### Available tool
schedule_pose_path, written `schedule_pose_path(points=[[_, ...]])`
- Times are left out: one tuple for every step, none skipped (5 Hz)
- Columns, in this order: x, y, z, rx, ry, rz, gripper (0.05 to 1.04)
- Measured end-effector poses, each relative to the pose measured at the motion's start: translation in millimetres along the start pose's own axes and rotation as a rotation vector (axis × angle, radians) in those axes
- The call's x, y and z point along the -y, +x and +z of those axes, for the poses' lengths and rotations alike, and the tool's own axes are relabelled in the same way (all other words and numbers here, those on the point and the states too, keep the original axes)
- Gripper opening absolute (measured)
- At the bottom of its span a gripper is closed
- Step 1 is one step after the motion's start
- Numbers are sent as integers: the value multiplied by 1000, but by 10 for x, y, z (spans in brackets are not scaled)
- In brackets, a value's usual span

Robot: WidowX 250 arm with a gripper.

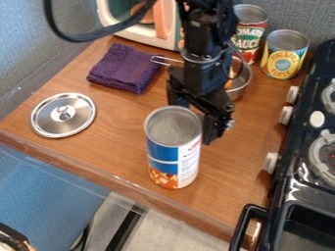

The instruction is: Move the can to the bottom side of the table

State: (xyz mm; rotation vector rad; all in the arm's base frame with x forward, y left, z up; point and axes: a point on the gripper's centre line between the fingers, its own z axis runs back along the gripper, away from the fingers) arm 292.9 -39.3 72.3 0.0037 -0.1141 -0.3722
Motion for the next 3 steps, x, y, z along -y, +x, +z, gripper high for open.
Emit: schedule_pose_path(points=[[13, 32, 54, 27, -18, 3, 1000], [-12, 225, 317, 123, -21, 33, 1000], [-52, 295, 554, 196, -7, 71, 1000]])
